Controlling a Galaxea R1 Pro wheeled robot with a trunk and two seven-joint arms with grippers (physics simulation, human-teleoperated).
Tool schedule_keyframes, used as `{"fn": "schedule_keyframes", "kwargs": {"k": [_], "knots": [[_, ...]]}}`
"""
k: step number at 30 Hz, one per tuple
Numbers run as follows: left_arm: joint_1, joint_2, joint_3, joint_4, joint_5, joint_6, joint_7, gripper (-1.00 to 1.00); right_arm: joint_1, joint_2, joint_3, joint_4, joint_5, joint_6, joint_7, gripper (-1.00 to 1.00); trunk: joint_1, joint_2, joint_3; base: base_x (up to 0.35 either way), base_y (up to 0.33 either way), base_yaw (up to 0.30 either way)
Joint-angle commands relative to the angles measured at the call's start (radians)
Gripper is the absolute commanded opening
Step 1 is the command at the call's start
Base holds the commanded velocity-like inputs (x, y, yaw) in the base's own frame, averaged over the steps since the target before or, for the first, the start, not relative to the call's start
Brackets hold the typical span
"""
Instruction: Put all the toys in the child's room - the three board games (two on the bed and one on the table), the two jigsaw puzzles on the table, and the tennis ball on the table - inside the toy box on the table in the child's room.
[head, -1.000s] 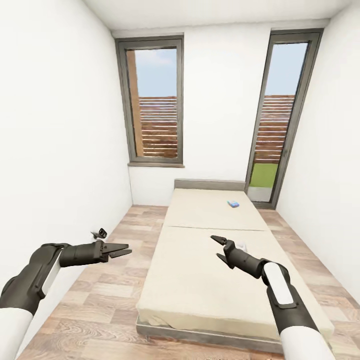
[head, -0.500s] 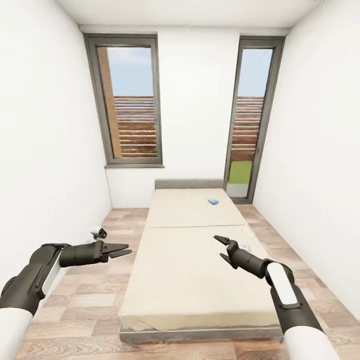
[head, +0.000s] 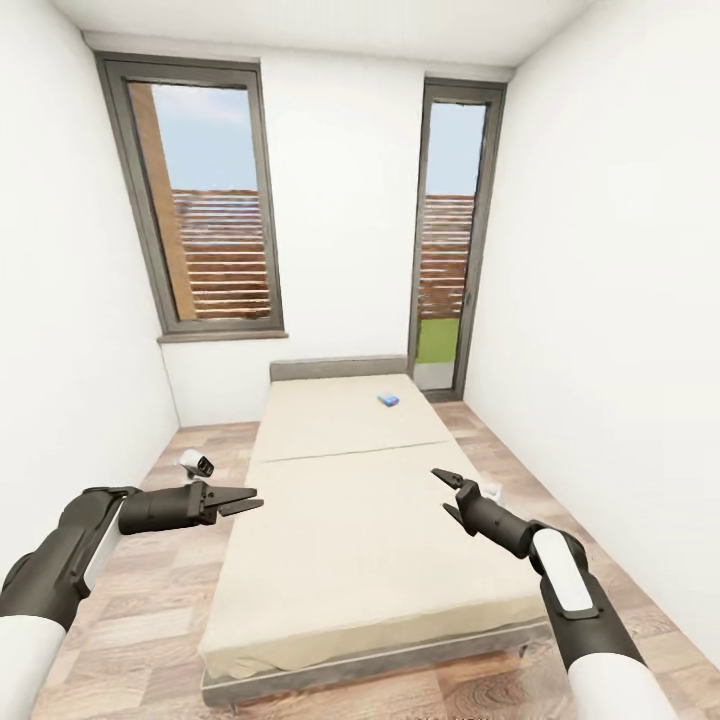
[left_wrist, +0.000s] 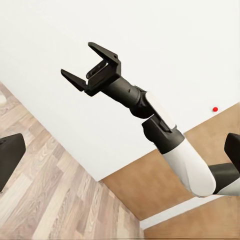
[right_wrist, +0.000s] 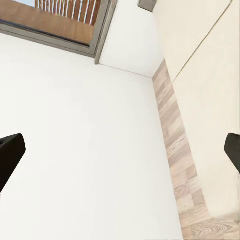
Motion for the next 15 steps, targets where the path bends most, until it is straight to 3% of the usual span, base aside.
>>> {"fn": "schedule_keyframes", "kwargs": {"k": [1, 7, 15], "knots": [[0.000, 0.001, 0.000, 0.000, 0.000, 0.011, -0.004, 1.00, -0.001, 0.001, -0.003, 0.001, 0.004, 0.005, 0.006, 1.00, 0.000, -0.001, 0.000, 0.000, 0.000, -0.261], [0.000, 0.000, 0.000, 0.000, -0.001, 0.009, -0.004, 1.00, -0.001, -0.003, -0.002, 0.004, 0.006, 0.001, 0.010, 1.00, 0.000, -0.001, 0.000, 0.000, 0.000, -0.161], [0.000, 0.001, 0.000, 0.000, -0.001, 0.008, -0.004, 1.00, -0.001, -0.004, -0.001, 0.004, 0.008, -0.002, 0.007, 1.00, 0.000, -0.001, 0.000, 0.000, 0.000, -0.033]]}}
